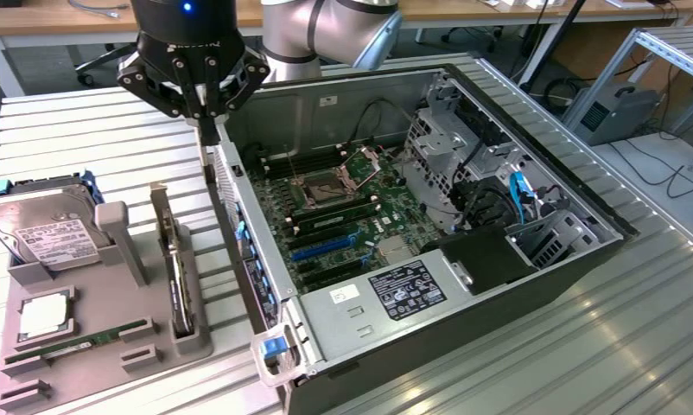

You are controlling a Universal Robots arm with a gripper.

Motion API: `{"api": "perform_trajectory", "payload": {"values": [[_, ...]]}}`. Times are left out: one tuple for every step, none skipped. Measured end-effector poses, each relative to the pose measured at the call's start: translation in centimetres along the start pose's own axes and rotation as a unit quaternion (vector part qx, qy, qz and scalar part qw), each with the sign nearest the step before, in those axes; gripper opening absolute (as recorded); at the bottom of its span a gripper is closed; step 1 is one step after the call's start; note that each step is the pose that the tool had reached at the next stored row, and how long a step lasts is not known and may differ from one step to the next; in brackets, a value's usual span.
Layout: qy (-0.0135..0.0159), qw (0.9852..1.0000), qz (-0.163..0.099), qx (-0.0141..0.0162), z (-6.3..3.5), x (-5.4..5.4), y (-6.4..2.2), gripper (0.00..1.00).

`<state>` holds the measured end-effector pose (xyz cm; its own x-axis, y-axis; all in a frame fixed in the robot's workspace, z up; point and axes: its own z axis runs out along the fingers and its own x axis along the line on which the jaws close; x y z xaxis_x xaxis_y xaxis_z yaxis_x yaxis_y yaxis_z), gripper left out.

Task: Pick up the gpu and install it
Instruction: 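Reach for the gpu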

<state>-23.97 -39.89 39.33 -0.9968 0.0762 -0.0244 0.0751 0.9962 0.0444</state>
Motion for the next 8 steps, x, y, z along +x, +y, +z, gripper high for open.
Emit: {"api": "perform_trajectory", "payload": {"values": [[0.0000, 1.0000, 0.000, 0.0000, 0.00, 0.07, -0.01, 0.11], [0.0000, 1.0000, 0.000, 0.0000, 0.00, 0.10, -0.01, 0.11], [0.0000, 1.0000, 0.000, 0.0000, 0.00, 0.13, -0.01, 0.11], [0.0000, 1.0000, 0.000, 0.0000, 0.00, 0.16, -0.01, 0.11], [0.0000, 1.0000, 0.000, 0.0000, 0.00, 0.20, -0.01, 0.11], [0.0000, 1.0000, 0.000, 0.0000, -0.01, 0.22, -0.02, 0.11], [0.0000, 1.0000, 0.000, 0.0000, -0.01, 0.26, -0.02, 0.11], [0.0000, 1.0000, 0.000, 0.0000, -0.01, 0.29, -0.02, 0.11]]}}
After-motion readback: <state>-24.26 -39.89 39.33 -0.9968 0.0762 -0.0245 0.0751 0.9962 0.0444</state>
